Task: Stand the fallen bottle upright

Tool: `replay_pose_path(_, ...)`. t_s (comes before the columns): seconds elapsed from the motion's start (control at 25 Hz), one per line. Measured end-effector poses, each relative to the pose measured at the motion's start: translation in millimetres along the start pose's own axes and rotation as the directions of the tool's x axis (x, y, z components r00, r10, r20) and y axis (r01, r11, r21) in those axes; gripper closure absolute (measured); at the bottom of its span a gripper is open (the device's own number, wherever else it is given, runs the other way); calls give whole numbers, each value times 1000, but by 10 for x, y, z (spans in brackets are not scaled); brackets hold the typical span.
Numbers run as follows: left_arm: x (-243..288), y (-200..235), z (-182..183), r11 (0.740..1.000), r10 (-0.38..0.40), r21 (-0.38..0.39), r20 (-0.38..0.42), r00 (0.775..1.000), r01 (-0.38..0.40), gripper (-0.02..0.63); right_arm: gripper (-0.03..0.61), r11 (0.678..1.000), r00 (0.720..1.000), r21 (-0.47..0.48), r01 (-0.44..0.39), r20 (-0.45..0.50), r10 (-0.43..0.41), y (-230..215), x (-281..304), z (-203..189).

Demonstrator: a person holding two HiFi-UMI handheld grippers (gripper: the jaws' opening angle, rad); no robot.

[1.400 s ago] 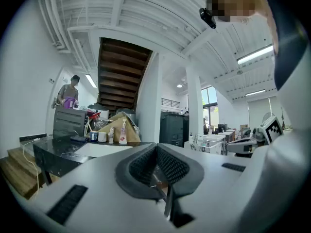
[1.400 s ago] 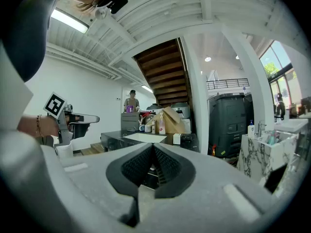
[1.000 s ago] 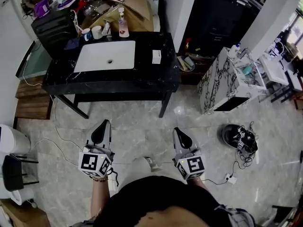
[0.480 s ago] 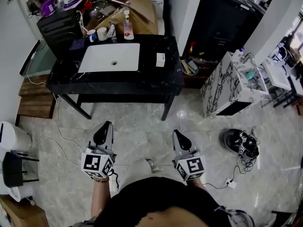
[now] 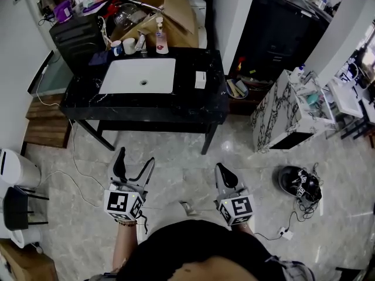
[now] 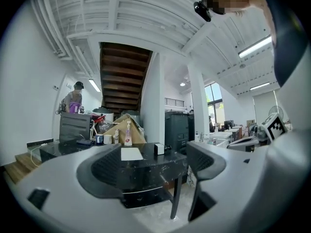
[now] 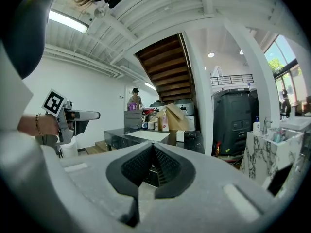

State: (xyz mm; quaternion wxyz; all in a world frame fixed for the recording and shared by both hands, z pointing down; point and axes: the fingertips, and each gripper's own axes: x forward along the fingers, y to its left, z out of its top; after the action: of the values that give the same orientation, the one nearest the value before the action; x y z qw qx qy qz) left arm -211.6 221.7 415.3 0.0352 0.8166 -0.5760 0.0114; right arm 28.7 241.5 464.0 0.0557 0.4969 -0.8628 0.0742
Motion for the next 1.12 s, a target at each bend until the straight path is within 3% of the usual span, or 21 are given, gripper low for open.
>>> replay_pose_path(0.04, 15, 4, 16, 1000, 4, -14, 10, 1000, -4, 200, 574, 1000, 1000, 3, -4, 0, 4, -14, 18, 4)
replay_pose_path(0.16, 112, -15, 19, 1000, 4, -26, 4, 1000, -4, 174, 575, 1000, 1000, 9, -6, -1, 6, -82, 57, 1)
replay_pose_path(0.68, 341, 17, -144, 998, 12, -54, -87, 996, -16, 152, 575, 1000, 999, 21, -9, -33, 10, -301, 232, -14)
replay_pose_path(0.84, 469, 5, -200, 1000, -19, -26, -95, 995, 17, 152, 574, 1000, 999, 23, 1, -39, 0, -387, 356, -47)
replay_pose_path(1.12, 945, 36, -236, 996, -82, -46, -103, 991, 77, 147, 575, 1000, 999, 24, 11, -50, -10, -554, 690, -16)
